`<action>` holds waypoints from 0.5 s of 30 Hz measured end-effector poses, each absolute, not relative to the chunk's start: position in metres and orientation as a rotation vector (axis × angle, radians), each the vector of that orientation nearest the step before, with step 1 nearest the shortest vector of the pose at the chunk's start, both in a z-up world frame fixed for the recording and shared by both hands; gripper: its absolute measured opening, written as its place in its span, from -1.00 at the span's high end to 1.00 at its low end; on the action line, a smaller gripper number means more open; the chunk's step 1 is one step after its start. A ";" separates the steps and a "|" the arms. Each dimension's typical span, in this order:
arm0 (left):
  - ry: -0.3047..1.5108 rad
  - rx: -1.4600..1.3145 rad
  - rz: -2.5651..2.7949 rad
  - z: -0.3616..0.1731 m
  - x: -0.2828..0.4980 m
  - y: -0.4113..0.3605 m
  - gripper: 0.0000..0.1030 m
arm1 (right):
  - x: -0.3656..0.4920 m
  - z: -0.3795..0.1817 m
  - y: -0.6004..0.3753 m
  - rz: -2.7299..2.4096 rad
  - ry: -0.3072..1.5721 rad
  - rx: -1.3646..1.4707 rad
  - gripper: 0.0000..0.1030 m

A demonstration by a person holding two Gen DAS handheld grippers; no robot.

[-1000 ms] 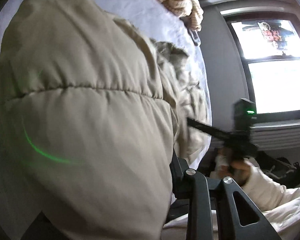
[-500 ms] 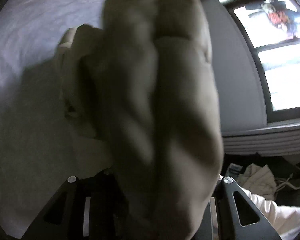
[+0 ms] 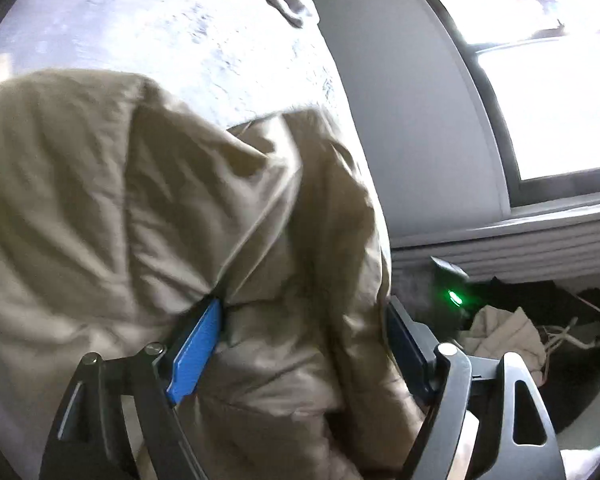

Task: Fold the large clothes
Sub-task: 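Lift the folded jacket off the bed with both grippers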

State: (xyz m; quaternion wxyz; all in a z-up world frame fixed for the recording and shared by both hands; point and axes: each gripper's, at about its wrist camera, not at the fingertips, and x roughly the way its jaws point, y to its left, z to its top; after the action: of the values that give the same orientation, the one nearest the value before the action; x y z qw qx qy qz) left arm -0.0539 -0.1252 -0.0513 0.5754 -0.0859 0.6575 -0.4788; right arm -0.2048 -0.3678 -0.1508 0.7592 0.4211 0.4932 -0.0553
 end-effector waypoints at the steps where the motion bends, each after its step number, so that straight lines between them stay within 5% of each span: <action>1: 1.539 -0.177 -1.117 -0.058 -0.055 -0.132 -0.55 | -0.211 -0.151 -0.371 -0.134 1.070 0.926 0.88; 6: 1.512 -0.064 -1.087 -0.075 -0.060 -0.171 -0.55 | -0.251 -0.138 -0.384 -0.221 1.054 0.932 0.82; 10: 1.495 -0.018 -1.083 -0.076 -0.070 -0.199 -0.55 | -0.284 -0.107 -0.372 -0.165 0.965 0.947 -0.30; 15: 1.486 -0.001 -1.076 -0.072 -0.063 -0.208 -0.55 | -0.298 -0.076 -0.341 -0.008 0.917 0.940 -0.38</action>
State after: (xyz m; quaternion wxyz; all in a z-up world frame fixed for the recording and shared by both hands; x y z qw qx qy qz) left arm -0.0633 -0.2079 -0.0721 0.6080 -0.0004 0.6431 -0.4656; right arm -0.2981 -0.3406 -0.0764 0.7920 0.4370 0.4263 -0.0036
